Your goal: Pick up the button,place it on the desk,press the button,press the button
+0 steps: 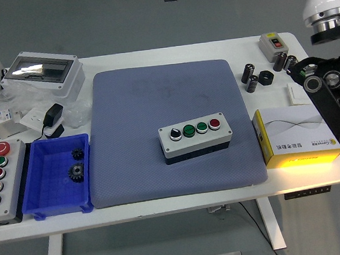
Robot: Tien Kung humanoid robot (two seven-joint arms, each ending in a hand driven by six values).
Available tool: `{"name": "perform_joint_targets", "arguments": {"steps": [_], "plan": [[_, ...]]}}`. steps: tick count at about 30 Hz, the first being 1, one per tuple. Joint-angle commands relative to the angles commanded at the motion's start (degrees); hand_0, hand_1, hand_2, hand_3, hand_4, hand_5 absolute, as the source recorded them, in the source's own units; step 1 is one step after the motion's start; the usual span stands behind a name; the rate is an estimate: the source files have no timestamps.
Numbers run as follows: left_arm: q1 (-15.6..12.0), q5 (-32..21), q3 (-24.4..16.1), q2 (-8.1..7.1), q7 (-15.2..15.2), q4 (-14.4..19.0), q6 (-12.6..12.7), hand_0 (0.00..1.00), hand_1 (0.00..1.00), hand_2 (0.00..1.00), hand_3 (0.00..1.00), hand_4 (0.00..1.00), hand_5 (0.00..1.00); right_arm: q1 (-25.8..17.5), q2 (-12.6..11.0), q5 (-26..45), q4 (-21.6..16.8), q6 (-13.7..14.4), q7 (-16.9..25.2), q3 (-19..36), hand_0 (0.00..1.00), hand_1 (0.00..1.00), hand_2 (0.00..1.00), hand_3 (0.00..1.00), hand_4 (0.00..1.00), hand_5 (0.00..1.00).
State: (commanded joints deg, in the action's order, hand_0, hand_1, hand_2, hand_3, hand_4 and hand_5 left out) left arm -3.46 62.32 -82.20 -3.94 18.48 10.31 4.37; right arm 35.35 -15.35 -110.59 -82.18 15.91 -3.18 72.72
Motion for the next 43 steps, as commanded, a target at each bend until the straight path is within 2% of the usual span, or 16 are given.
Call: {"name": "perform_joint_targets", "arguments": {"steps": [5, 6, 9, 11, 12, 17, 18, 30, 43], "plan": [[-0.02, -0.27, 0.27, 0.16, -0.31, 0.0, 0.0, 0.65, 0.556, 0.621, 0.596, 0.651, 0.122, 0.48, 0.15, -7.34, 4.62, -8.41, -7.73, -1.89, 0.387, 0.454, 0.533, 0.685, 0.398, 0.13], [-0.03, -0.18, 0.21, 0.18, -0.31, 0.0, 0.0, 0.65, 0.558, 0.621, 0.598, 0.652, 0.127, 0.53, 0.13, -8.37, 4.99, -9.67, -8.96, -2.12, 0.588, 0.608, 0.642, 0.655, 0.599, 0.293], [-0.09, 0.26, -0.18, 0.13, -0.25, 0.0, 0.05, 0.65, 0.558, 0.621, 0.598, 0.652, 0.127, 0.71, -0.2, -10.34, 5.69, -13.52, -12.86, -2.65, 0.588, 0.608, 0.642, 0.655, 0.599, 0.293], [-0.13, 0.23, -0.24, 0.1, -0.28, 0.0, 0.1, 0.65, 0.558, 0.621, 0.598, 0.652, 0.127, 0.7, -0.43, -10.56, 5.74, -14.79, -14.57, -2.82, 0.588, 0.608, 0.642, 0.655, 0.599, 0.293], [-0.15, 0.14, -0.18, 0.09, -0.32, 0.0, 0.1, 0.65, 0.565, 0.621, 0.598, 0.652, 0.145, 0.67, -0.52, -10.56, 5.72, -15.1, -14.99, -2.87, 0.998, 0.936, 0.924, 0.971, 0.998, 0.998], [-0.12, 0.36, -0.36, 0.19, -0.29, 0.0, 0.09, 0.65, 0.565, 0.621, 0.598, 0.652, 0.145, 0.47, -0.57, -9.55, 5.45, -15.9, -15.55, -3.01, 0.998, 0.936, 0.924, 0.971, 0.998, 0.998], [-0.11, 0.56, -0.51, 0.21, -0.25, 0.0, 0.09, 0.649, 0.564, 0.621, 0.597, 0.652, 0.146, 0.45, -0.51, -9.14, 5.35, -16.01, -15.47, -3.03, 0.998, 0.998, 0.995, 0.998, 0.998, 0.998], [-0.04, 2.14, -2.18, 0.27, 0.53, 0.0, 0.41, 0.648, 0.565, 0.621, 0.594, 0.653, 0.148, -0.59, -0.68, -3.29, 4.86, -17.98, -14.69, -2.48, 0.998, 0.998, 0.992, 0.998, 0.998, 0.998], [0.07, 2.81, -2.73, 0.32, 0.73, 0.0, 0.74, 0.647, 0.562, 0.621, 0.595, 0.653, 0.149, -1.32, -2.88, -2.87, 4.36, -15.92, -14.28, -3.02, 0.998, 0.998, 0.991, 0.998, 0.998, 0.998]]}}
